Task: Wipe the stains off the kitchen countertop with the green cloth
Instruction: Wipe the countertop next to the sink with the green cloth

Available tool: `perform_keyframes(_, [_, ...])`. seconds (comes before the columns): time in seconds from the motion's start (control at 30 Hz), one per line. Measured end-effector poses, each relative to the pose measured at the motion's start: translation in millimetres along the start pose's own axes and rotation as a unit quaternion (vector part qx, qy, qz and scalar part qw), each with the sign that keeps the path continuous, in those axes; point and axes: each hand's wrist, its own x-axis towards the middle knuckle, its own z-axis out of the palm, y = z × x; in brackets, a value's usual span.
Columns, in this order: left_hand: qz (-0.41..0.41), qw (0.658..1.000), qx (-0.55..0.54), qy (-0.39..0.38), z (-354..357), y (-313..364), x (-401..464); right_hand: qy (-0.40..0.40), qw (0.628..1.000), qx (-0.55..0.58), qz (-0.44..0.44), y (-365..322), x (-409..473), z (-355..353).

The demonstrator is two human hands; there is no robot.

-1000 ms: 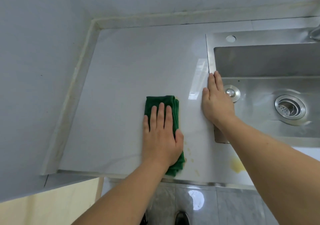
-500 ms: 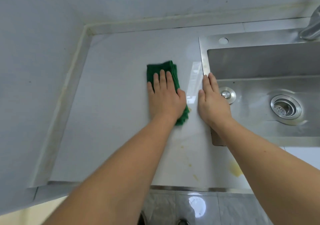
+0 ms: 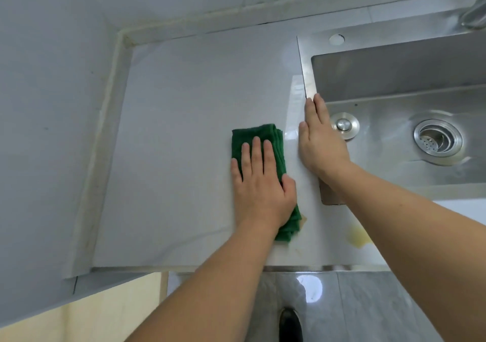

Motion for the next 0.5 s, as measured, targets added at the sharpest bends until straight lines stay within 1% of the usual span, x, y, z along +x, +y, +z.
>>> perform_keyframes(0.1, [-0.019,1.0,0.008,0.018,-5.6,15.0,67.5,0.01,1.0,-0.002,-0.007,4.6,3.9,3.6])
perform_keyframes(0.27, [-0.006,1.0,0.003,0.029,-9.9,33.0,147.3,0.031,0.999,0.002,-0.012,8.3,4.8,7.5])
perform_keyframes(0.4, [0.005,0.999,0.009,0.042,-9.1,36.0,165.9,0.043,0.999,-0.014,-0.011,8.6,4.7,9.1])
perform_keyframes(0.5, [0.016,0.999,0.014,0.041,-5.6,32.3,144.2,0.047,0.999,-0.011,-0.016,7.2,4.4,8.7])
